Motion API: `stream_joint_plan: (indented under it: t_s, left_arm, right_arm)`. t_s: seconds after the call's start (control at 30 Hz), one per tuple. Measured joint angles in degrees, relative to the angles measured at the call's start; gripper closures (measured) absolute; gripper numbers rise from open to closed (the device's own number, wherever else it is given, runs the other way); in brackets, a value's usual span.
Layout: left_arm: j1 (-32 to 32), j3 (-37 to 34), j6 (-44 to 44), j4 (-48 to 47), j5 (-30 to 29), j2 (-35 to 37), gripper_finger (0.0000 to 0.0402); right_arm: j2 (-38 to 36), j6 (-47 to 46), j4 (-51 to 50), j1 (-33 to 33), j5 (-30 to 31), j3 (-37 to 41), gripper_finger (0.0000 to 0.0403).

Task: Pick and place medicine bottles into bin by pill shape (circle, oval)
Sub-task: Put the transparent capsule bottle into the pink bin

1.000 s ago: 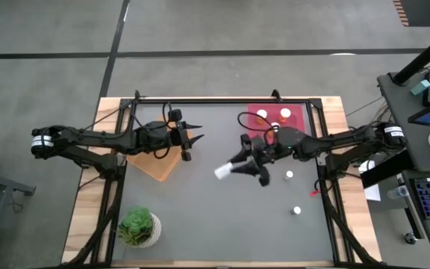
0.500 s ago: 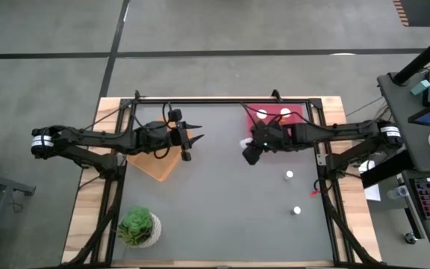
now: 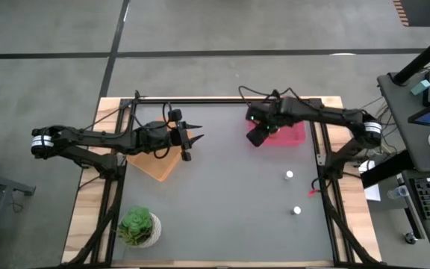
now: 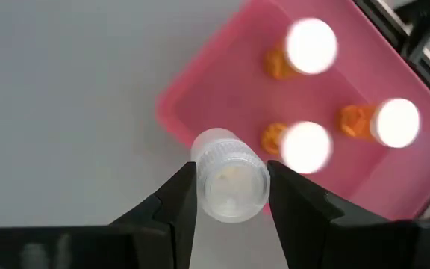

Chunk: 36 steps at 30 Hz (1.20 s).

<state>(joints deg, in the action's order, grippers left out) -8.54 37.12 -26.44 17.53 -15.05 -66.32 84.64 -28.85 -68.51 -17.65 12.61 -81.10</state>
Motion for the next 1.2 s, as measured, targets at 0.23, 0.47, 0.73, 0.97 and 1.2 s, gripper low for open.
stream_joint_plan:
  t_s: [0.23, 0.47, 0.73, 0.97, 1.2]
  left_arm:
    - [0.0, 0.0, 0.0, 0.0, 0.0, 0.0, 0.0273]
    - [0.0, 0.0, -0.02, 0.0, 0.0, 0.0, 0.0273]
    - [0.0, 0.0, -0.52, -0.01, 0.0, 0.0, 0.0273]
    - [0.0, 0.0, -0.55, -0.01, 0.0, 0.0, 0.0273]
    - [0.0, 0.0, -0.57, -0.01, 0.0, 0.0, 0.0273]
  right_arm:
    - [1.66, 7.04, 3.33, -8.84, -5.58, 1.62, 0.0267]
    - [4.78, 10.59, 5.5, -13.1, -5.57, 2.42, 0.0268]
    - [9.8, 13.9, 8.24, -14.1, -7.09, 2.42, 0.0268]
    - [13.69, 15.34, 9.63, -14.08, -7.08, 2.42, 0.0268]
    - [14.96, 15.51, 10.7, -14.12, -7.05, 2.44, 0.026]
